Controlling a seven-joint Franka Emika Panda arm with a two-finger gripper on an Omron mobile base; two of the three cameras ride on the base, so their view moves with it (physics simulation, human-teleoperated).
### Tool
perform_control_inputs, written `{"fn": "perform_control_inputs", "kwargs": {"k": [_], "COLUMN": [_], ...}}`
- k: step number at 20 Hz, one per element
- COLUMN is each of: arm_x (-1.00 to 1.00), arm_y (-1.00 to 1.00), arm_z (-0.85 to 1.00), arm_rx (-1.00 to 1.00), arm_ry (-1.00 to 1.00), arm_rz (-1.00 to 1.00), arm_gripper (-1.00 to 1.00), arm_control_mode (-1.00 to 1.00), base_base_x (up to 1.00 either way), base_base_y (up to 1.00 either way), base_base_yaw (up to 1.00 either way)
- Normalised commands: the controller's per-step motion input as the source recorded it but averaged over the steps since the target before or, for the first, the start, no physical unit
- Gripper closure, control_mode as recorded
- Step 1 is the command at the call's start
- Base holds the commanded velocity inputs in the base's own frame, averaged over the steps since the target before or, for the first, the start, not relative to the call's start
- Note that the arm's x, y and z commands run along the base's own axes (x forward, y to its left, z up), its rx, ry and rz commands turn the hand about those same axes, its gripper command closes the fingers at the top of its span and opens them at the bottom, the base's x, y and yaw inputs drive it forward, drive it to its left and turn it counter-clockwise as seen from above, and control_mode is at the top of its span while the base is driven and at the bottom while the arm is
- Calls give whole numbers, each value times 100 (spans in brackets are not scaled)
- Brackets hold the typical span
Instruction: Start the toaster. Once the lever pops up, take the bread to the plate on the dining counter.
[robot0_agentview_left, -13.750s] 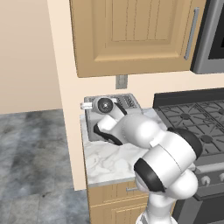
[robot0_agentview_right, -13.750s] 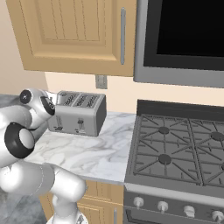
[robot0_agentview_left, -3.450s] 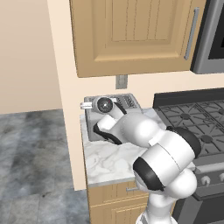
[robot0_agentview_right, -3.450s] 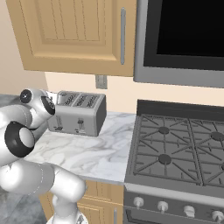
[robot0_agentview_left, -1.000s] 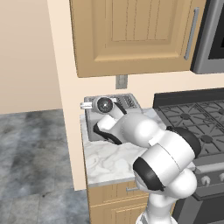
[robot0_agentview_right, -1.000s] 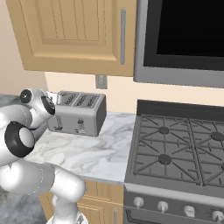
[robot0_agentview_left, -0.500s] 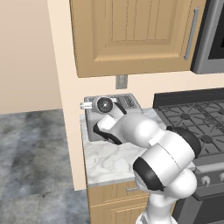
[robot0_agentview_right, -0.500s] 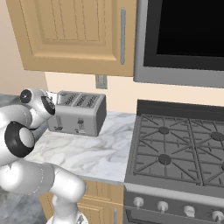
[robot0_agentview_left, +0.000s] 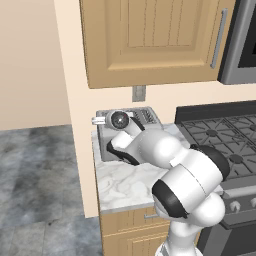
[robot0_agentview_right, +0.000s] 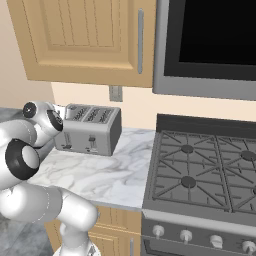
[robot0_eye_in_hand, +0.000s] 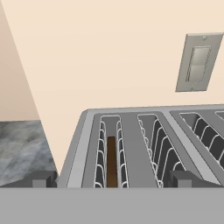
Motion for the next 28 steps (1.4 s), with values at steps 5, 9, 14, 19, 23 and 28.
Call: {"fn": "perform_control_inputs", "kwargs": {"k": [5,9,14,19,23,28], "arm_x": [0,0,0,0,0,0], "arm_y": [0,0,0,0,0,0], "arm_z": [0,0,0,0,0,0], "arm_rx": [0,0,0,0,0,0], "arm_ry": [0,0,0,0,0,0], "arm_rz": [0,0,0,0,0,0], "arm_gripper": [-100,-100,-100,-100,-100,-100], "arm_control_mode": [-100,-100,-100,-100,-100,-100], "base_base_x": [0,0,0,0,0,0], "base_base_y": [0,0,0,0,0,0], "base_base_yaw": [0,0,0,0,0,0]}}
